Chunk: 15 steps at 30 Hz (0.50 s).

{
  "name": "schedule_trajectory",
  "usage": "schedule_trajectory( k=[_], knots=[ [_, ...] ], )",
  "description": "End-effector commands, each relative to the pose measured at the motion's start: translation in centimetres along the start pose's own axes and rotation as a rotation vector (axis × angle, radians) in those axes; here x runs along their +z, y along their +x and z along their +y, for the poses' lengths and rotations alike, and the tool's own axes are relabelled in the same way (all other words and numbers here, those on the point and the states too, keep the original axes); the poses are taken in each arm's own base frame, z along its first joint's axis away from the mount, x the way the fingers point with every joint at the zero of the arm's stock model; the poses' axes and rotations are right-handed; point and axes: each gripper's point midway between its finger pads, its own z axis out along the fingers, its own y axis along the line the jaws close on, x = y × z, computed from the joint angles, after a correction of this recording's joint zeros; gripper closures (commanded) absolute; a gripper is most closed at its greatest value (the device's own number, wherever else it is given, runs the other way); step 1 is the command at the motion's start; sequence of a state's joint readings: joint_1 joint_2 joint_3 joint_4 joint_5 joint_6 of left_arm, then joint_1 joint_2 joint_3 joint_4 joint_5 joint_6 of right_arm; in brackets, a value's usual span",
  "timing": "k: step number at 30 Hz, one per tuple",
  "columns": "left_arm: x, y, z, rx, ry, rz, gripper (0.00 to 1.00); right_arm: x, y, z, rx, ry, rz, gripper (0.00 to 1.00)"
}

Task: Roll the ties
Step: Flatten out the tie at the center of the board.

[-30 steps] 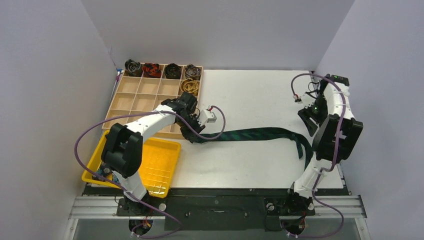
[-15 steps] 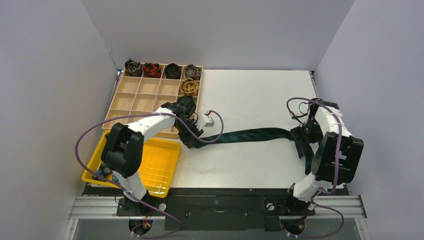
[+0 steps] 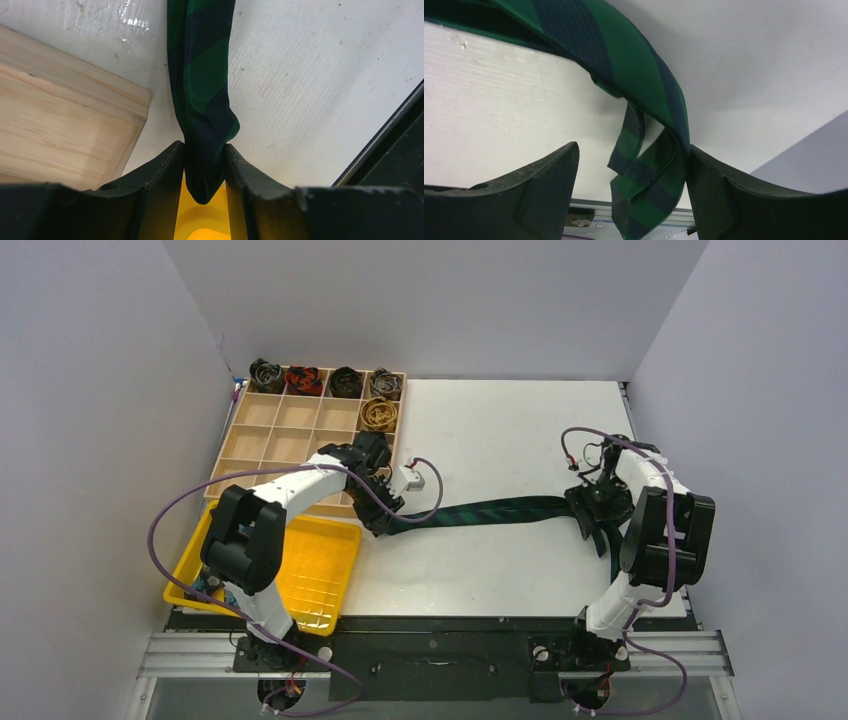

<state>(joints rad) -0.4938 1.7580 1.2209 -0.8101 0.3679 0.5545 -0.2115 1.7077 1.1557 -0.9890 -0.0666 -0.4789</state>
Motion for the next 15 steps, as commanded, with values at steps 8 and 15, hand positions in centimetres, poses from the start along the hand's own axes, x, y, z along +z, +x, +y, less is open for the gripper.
schedule_trajectory(
  k=[8,15],
  knots=[
    [-3.9,0.1,-0.7,0.133,-0.054,-0.044,0.91,0.5,4.4,-1.0,-0.209,-0.040,0.235,1.00],
    [-9.6,2.0,-2.9,0.298,-0.075,-0.044,1.00,-4.3,12.2,-0.4,-0.623,-0.207,0.478,1.00]
  ],
)
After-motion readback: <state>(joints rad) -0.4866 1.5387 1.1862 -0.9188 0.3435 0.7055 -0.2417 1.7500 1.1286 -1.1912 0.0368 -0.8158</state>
